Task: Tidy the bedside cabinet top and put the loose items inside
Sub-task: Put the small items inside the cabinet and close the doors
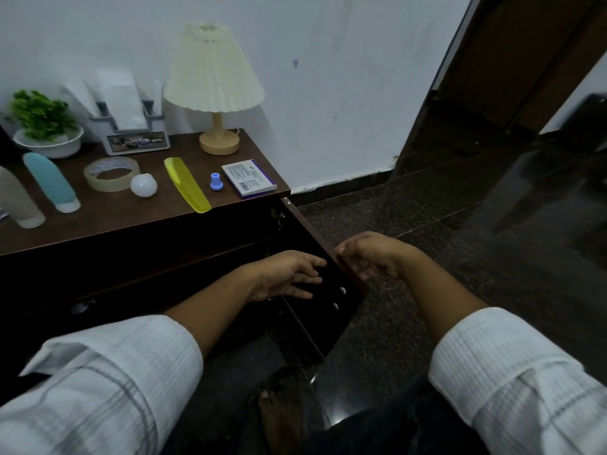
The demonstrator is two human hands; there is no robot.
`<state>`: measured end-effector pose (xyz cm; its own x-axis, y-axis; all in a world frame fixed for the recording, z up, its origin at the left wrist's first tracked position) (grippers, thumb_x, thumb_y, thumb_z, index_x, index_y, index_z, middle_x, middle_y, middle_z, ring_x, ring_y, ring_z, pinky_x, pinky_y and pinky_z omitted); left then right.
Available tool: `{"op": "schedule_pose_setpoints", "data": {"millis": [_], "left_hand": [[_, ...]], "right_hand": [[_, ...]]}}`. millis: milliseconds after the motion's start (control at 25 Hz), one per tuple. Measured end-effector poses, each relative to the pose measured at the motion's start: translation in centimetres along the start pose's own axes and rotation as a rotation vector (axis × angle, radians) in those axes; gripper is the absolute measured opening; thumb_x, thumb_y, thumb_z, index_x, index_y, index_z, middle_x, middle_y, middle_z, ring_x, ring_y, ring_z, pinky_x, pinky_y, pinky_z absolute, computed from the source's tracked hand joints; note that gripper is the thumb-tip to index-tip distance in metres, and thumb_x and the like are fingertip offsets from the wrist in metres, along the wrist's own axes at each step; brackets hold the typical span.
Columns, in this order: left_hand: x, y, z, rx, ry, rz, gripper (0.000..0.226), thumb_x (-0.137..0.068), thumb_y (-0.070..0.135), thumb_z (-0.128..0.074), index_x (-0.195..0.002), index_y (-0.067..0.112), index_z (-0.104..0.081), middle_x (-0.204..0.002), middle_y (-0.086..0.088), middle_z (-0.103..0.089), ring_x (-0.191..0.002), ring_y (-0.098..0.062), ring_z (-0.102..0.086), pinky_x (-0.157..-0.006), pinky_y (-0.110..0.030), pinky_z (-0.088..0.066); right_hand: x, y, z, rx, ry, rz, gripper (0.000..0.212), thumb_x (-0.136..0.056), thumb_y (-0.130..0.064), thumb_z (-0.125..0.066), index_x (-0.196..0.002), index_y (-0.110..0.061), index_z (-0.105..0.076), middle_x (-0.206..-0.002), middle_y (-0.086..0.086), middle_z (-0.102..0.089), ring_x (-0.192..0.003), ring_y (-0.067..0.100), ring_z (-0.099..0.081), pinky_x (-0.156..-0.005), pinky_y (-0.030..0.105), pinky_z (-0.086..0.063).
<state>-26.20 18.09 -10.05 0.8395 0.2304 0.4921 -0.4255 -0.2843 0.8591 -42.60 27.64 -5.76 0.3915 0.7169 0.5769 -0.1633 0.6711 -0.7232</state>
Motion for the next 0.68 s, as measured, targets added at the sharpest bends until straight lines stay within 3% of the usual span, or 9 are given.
{"op": "schedule_pose_setpoints", "data": {"millis": [240,400,560,680], "left_hand": [[-0.9,0.2,-0.4,-0.007,-0.026,-0.046,0.061,-0.098,0.001,-0.043,-0.155,0.020,-0.035,-0.157,0.006,-0.040,-0.138,-0.017,-0.046,-0.104,-0.040,-0.047],[-0.7,0.7,0.3,-0.096,0.049,-0.055,0.062,-0.095,-0.003,-0.044,-0.151,0.022,-0.042,-0.154,0.006,-0.046,-0.135,-0.015,-0.048,-0.105,-0.041,-0.046],[1.1,1.7,2.5,-0.221,0.182,-0.110,0.059,-0.091,-0.003,-0.045,-0.143,0.025,-0.054,-0.144,0.008,-0.055,-0.127,-0.013,-0.055,-0.102,-0.037,-0.049],[3.4,2.2,4.9,-0.242,0.300,-0.163,0.053,-0.091,-0.003,-0.047,-0.134,0.023,-0.060,-0.133,0.007,-0.062,-0.118,-0.013,-0.059,-0.090,-0.029,-0.050]], "right_hand": [[-0.6,-0.6,0.4,0.064,0.117,0.045,0.019,-0.094,-0.003,-0.056,-0.101,-0.008,-0.072,-0.074,0.007,-0.064,-0.054,0.015,-0.053,-0.051,0.026,-0.039],[-0.3,-2.0,-0.1,0.094,0.152,0.072,0.023,-0.092,0.004,-0.053,-0.101,-0.008,-0.070,-0.074,0.006,-0.064,-0.054,0.014,-0.054,-0.046,0.024,-0.038],[-1.2,-4.9,-1.1,-0.008,0.197,0.189,0.030,-0.092,0.008,-0.049,-0.114,-0.005,-0.066,-0.098,0.014,-0.068,-0.084,0.024,-0.059,-0.058,0.026,-0.042],[-3.1,-7.5,-2.8,0.026,0.267,0.315,0.026,-0.090,0.004,-0.055,-0.101,-0.014,-0.069,-0.103,0.014,-0.073,-0.086,0.023,-0.065,-0.069,0.029,-0.049]]}}
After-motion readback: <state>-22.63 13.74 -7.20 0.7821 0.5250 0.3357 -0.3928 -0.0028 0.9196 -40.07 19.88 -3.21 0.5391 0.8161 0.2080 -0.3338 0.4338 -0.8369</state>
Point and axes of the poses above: each hand's wrist, its own x-axis away from the middle knuckle, its own z-axis out of the back of the hand, y = z × x, the point moved 3 cm from there along -x, towards the middle knuckle
